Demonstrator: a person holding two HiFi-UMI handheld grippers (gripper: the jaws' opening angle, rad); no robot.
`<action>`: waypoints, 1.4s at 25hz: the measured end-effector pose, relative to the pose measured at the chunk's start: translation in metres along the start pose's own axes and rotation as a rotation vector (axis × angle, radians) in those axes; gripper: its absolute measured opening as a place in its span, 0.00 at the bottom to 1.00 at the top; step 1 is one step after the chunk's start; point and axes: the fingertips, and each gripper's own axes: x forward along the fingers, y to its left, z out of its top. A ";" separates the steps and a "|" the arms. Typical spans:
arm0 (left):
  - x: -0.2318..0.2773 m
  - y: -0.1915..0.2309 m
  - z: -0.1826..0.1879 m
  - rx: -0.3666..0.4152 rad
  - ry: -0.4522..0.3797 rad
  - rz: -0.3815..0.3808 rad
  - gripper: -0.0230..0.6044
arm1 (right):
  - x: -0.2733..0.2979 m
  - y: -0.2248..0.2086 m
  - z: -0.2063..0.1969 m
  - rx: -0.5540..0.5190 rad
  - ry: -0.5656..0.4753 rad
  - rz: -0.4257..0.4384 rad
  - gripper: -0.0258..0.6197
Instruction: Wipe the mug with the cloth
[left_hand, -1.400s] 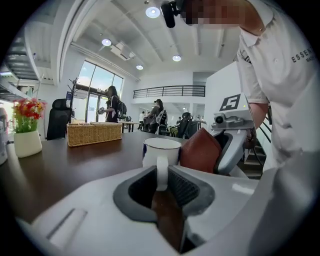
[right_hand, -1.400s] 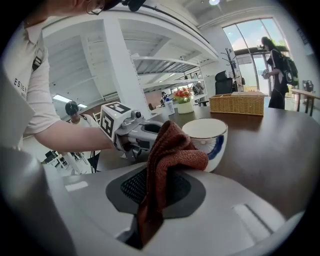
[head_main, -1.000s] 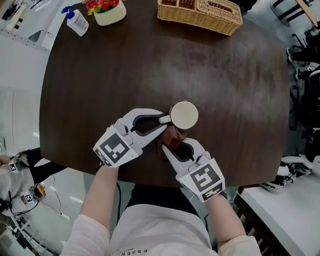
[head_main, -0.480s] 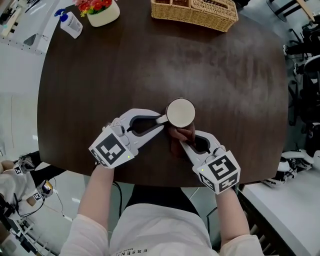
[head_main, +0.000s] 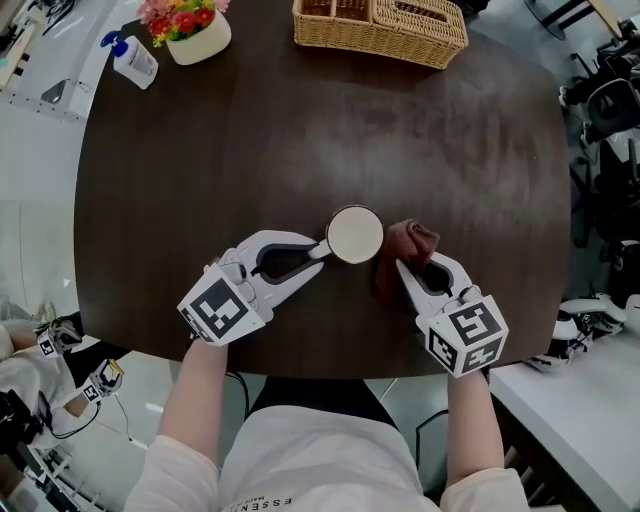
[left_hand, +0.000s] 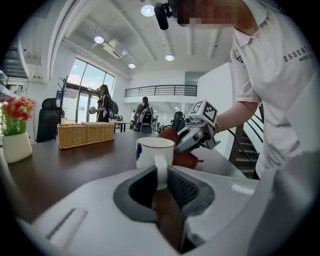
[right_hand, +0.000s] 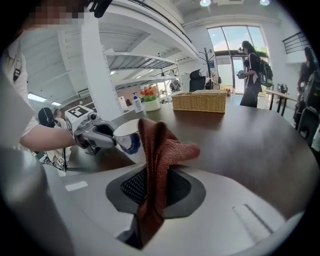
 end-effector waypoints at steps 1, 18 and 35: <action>0.000 -0.002 0.000 -0.007 0.003 -0.009 0.15 | 0.000 -0.005 0.006 -0.018 -0.001 -0.011 0.17; -0.009 0.007 0.002 -0.103 0.038 0.010 0.15 | 0.042 0.016 0.033 -0.573 0.155 0.147 0.17; 0.000 0.023 0.007 -0.031 0.071 0.009 0.17 | 0.020 0.029 0.008 -0.498 0.181 0.281 0.17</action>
